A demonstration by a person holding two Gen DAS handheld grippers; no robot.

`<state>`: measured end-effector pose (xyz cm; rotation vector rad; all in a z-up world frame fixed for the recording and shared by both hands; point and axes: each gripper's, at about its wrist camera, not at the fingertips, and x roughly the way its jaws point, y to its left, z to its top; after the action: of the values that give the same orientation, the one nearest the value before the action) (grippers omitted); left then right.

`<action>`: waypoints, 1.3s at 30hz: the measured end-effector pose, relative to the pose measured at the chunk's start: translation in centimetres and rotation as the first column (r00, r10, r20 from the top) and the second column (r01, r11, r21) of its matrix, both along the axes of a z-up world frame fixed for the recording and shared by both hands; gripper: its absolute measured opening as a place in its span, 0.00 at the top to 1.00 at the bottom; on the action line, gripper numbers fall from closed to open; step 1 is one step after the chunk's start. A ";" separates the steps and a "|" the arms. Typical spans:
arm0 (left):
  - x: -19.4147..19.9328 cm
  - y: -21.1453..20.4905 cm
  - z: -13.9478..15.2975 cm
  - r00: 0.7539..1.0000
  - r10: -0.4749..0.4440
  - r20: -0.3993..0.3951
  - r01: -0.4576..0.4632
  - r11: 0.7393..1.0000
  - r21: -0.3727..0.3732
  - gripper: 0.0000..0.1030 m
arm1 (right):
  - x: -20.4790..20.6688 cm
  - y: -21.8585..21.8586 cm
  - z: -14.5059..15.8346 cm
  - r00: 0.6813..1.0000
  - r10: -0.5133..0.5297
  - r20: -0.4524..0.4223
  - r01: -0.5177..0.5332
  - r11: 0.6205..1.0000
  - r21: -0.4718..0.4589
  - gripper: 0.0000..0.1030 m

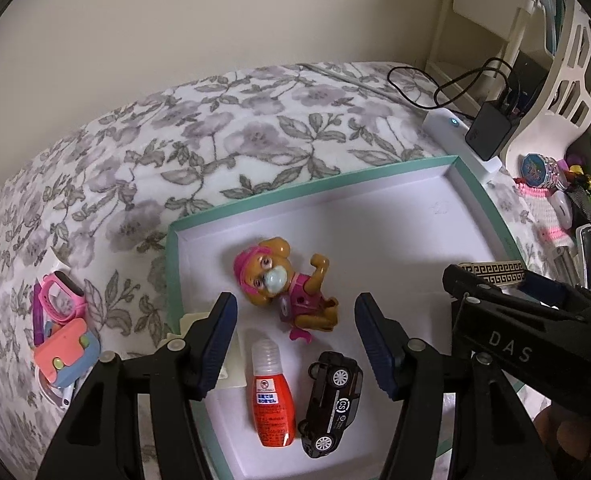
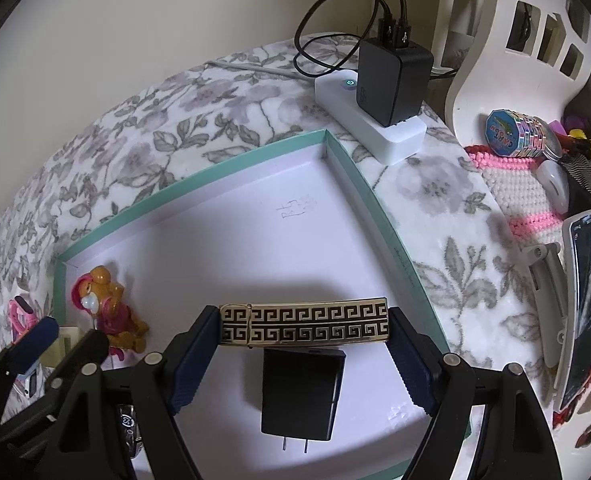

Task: Organize rigid objects
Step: 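Lower both held objects into the tray and open both tools, then move both tools back toward the remaining objects beside the tray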

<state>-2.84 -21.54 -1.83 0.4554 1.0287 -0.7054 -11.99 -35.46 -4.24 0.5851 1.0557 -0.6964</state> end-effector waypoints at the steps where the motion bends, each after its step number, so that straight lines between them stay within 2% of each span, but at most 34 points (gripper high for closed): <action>1: 0.1 0.1 0.1 1.000 0.004 0.002 -0.004 1.000 -0.002 0.39 | 0.0 0.1 0.0 1.000 -0.001 0.000 0.001 1.000 -0.003 0.19; 7: 0.9 1.0 0.6 0.999 0.043 0.009 -0.043 0.999 -0.004 0.33 | 0.0 0.3 0.3 1.000 -0.001 -0.010 0.000 0.999 -0.039 0.15; 11: 1.8 1.9 1.0 0.997 0.081 0.019 -0.081 0.997 -0.008 0.31 | 0.2 0.6 0.7 1.000 0.010 -0.004 -0.011 0.998 -0.070 0.02; 14: 2.5 2.8 1.2 0.993 0.113 0.025 -0.113 0.994 -0.013 0.30 | 0.4 0.9 0.9 1.000 0.022 -0.004 -0.022 0.996 -0.084 0.02; 16: 3.3 3.5 1.2 0.989 0.147 0.020 -0.147 0.989 -0.017 0.20 | 0.5 1.2 1.0 1.000 0.030 -0.006 -0.030 0.995 -0.094 0.01; 17: 3.5 3.8 1.2 0.987 0.158 0.017 -0.158 0.987 -0.019 0.11 | 0.6 1.3 1.0 0.999 0.035 -0.007 -0.035 0.994 -0.100 0.00; 18: 3.9 4.3 1.2 0.984 0.175 0.014 -0.175 0.984 -0.022 0.10 | 0.6 1.4 1.1 0.999 0.039 -0.005 -0.039 0.994 -0.102 0.00; 22: 5.3 6.0 1.3 0.971 0.239 -0.004 -0.239 0.970 -0.030 0.10 | 0.8 1.9 1.4 0.998 0.059 0.017 -0.057 0.993 -0.105 0.00; 30: 7.3 8.9 1.4 0.952 0.306 -0.009 -0.306 0.951 -0.047 0.10 | 1.4 3.4 2.8 0.990 0.103 0.091 -0.093 0.989 -0.114 0.00; 35: 9.0 11.2 2.6 0.935 0.354 -0.011 -0.353 0.931 -0.096 0.10 | 2.0 5.0 4.3 0.966 0.150 0.208 -0.128 0.985 -0.118 0.00; 39: 10.1 13.3 3.6 0.921 0.388 0.022 -0.383 0.916 -0.120 0.09 | 3.0 6.5 4.5 0.957 0.191 0.218 -0.166 0.978 -0.130 0.00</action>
<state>7.31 -8.19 1.81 0.1582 0.9917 -0.3938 -8.99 -29.01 0.26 0.4550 0.8369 -0.5111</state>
